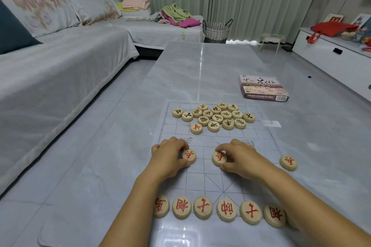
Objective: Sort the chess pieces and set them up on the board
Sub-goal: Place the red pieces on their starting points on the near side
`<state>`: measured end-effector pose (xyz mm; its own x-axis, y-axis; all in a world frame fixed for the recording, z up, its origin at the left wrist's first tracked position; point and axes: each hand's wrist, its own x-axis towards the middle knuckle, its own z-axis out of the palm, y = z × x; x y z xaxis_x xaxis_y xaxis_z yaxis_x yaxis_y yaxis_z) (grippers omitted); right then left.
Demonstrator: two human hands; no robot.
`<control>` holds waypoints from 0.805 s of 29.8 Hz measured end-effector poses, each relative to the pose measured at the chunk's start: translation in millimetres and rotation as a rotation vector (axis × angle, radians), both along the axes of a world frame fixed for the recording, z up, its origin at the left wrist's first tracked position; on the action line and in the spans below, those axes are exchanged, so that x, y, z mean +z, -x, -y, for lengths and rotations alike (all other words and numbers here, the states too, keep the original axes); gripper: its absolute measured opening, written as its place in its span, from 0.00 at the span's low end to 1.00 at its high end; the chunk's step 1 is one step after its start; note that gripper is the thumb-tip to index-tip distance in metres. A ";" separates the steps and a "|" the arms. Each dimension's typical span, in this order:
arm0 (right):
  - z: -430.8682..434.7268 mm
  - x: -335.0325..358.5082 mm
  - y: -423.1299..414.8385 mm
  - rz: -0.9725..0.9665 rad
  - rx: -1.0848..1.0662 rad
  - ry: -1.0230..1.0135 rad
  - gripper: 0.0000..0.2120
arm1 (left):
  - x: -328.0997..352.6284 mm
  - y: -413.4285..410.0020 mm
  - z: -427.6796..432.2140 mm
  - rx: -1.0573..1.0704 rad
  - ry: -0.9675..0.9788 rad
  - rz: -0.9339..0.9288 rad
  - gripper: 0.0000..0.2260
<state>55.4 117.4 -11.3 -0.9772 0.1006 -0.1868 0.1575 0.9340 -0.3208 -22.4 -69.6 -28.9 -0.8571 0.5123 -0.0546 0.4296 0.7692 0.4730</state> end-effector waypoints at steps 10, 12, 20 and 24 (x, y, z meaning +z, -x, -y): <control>3.5 0.3 1.6 -0.019 -0.030 -0.024 0.21 | 0.2 1.8 2.0 -0.026 0.028 -0.011 0.17; 3.1 -0.5 1.7 -0.021 -0.029 -0.013 0.20 | 0.3 1.8 1.4 -0.032 0.030 -0.012 0.18; 1.1 -2.1 0.1 -0.033 -0.031 0.004 0.20 | 15.6 14.7 53.7 0.287 -0.239 0.051 0.19; 2.5 -1.1 1.8 -0.026 -0.025 -0.040 0.21 | 24.6 14.1 71.6 0.305 -0.163 0.129 0.12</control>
<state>53.6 114.9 -12.4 -0.9788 0.1320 -0.1567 0.1731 0.9419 -0.2879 -36.5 -141.2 -4.3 -0.9631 0.2450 -0.1114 0.1206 0.7629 0.6352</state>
